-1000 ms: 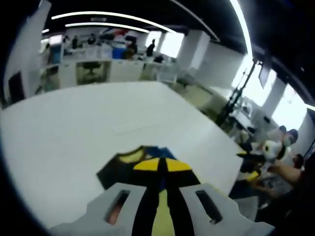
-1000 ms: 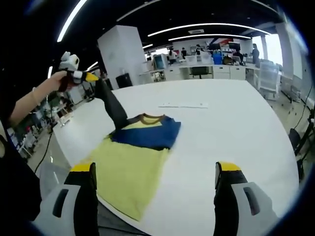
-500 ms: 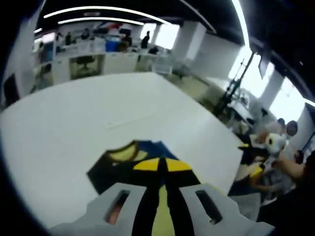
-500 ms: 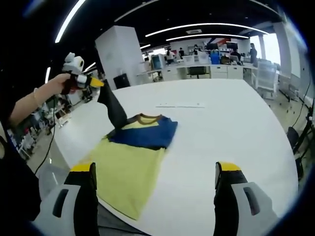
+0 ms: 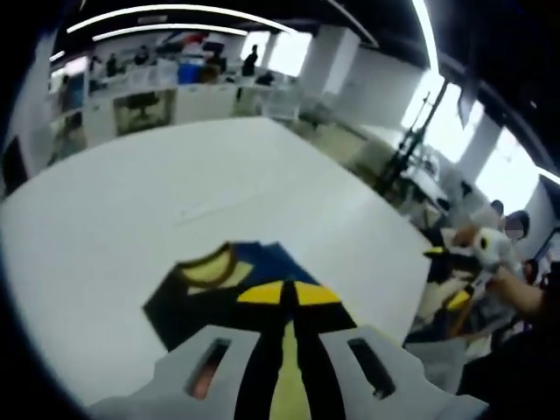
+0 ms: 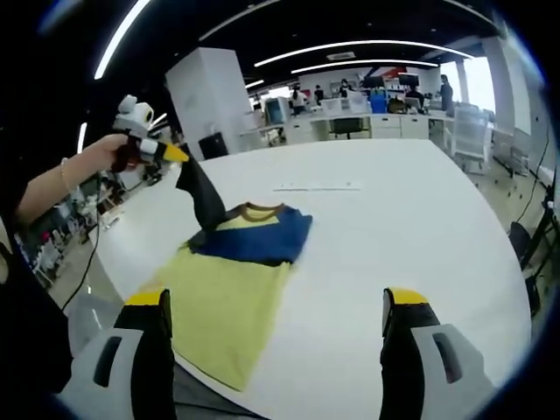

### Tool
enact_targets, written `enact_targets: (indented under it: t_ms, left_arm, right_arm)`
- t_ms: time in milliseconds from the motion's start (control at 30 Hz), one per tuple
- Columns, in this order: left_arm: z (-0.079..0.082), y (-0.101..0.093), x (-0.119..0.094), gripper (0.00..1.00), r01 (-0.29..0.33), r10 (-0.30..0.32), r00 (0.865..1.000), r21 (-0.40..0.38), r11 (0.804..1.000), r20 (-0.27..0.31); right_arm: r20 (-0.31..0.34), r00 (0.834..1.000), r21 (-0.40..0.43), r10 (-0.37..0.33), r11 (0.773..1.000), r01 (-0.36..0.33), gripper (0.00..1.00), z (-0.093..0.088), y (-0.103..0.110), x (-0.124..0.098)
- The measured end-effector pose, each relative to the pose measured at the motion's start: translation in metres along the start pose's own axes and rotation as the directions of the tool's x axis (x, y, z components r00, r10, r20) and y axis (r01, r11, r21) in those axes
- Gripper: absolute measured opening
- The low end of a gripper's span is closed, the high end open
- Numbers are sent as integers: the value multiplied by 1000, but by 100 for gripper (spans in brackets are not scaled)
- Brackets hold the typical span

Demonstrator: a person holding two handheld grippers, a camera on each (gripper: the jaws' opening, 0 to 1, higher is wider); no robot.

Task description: Fold the garment on the visible template until the final outline fits inside the template.

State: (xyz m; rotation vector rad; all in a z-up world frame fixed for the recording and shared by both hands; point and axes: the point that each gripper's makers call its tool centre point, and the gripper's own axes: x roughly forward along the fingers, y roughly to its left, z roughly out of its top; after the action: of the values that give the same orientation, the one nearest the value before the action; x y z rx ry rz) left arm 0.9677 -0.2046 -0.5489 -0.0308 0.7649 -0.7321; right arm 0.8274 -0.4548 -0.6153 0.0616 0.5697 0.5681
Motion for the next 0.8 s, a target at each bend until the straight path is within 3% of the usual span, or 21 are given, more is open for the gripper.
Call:
enact_targets:
  t_ms: [800]
  left_arm:
    - [-18,-8,54,0,-1,-2,997,-31,1000,-74]
  right_arm:
    - [-24,1000,11,-17,1000,17,99,-12,-15,-9]
